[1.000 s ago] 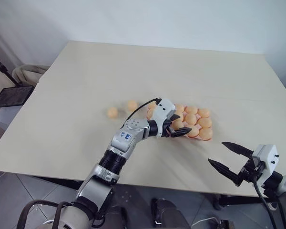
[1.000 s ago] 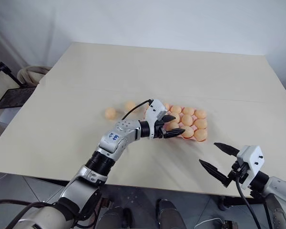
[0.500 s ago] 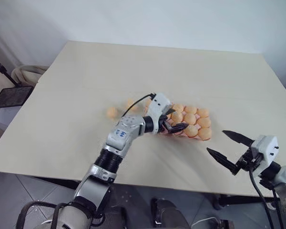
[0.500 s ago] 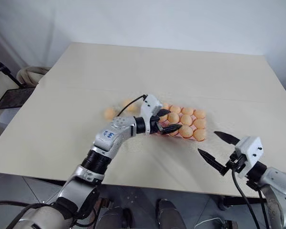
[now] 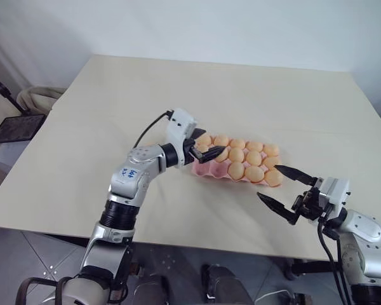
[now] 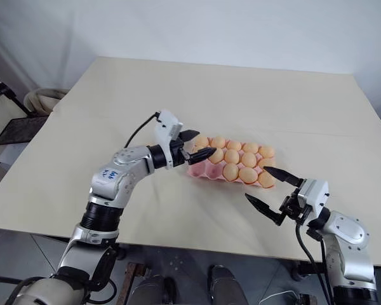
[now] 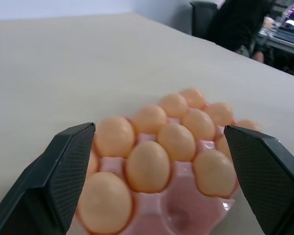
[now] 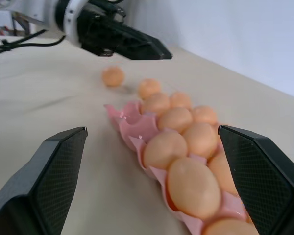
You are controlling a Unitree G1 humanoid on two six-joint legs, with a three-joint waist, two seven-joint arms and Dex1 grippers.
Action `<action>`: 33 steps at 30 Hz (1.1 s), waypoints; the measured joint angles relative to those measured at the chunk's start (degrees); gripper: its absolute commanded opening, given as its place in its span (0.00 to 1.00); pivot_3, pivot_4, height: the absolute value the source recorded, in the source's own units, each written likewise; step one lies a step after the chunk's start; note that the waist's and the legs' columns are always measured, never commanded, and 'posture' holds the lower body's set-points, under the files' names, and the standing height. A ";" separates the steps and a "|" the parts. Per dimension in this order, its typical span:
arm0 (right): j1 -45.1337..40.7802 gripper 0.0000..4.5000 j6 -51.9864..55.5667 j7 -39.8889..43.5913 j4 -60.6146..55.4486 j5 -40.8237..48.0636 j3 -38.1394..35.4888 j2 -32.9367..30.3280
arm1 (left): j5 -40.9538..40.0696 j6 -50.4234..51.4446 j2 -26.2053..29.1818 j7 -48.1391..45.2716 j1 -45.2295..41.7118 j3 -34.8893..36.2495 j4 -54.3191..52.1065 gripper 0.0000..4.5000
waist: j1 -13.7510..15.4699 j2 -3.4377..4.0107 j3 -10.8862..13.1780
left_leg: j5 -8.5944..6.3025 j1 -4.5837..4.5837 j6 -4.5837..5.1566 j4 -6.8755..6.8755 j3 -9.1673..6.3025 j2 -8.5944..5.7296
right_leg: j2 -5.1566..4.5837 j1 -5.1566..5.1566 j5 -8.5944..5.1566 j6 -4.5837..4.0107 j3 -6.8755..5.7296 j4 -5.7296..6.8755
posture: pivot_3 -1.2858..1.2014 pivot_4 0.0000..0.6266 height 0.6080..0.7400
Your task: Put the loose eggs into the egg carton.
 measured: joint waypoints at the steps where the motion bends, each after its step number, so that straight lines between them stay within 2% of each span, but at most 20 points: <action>1: -0.09 1.00 0.10 0.93 0.09 0.32 0.43 -0.28 | 0.00 0.09 0.42 0.22 0.31 0.28 -0.09 1.00 | -0.02 0.00 0.00 | 0.00 0.00 -0.01 0.00 0.01 0.00 | -0.01 0.00 0.00 0.00 0.00 0.01 | 0.52 0.24 1.00; 12: -7.03 1.00 5.42 13.08 6.96 3.78 2.12 -5.00 | 1.30 -2.44 5.66 6.12 1.22 6.54 1.06 1.00 | 0.09 0.01 0.01 | 0.01 0.01 0.00 0.03 0.02 0.01 | -0.05 0.00 0.01 0.00 -0.02 0.03 | 0.52 0.24 1.00; 23: -9.47 1.00 11.38 17.54 9.23 6.85 1.58 -6.12 | 3.38 -5.16 7.80 12.15 5.30 9.33 2.23 1.00 | 0.14 0.02 0.01 | 0.00 -0.02 -0.07 0.04 0.07 0.02 | -0.11 -0.02 0.01 0.00 -0.07 0.01 | 0.52 0.24 1.00; 28: -8.73 1.00 13.53 18.11 9.13 8.40 1.15 -7.50 | 3.65 -4.79 7.79 15.24 7.29 9.94 -3.62 1.00 | 0.16 0.02 0.01 | 0.00 -0.01 -0.07 0.02 0.07 0.02 | -0.13 -0.01 0.01 0.00 -0.08 -0.01 | 0.52 0.24 1.00; 33: -6.88 1.00 14.52 18.20 8.24 9.41 -0.13 -7.92 | 3.17 -1.18 6.27 19.69 13.05 11.53 -12.21 1.00 | 0.03 0.02 0.01 | -0.01 0.01 -0.10 0.00 0.11 0.05 | -0.11 -0.02 0.01 0.00 -0.05 0.00 | 0.52 0.24 1.00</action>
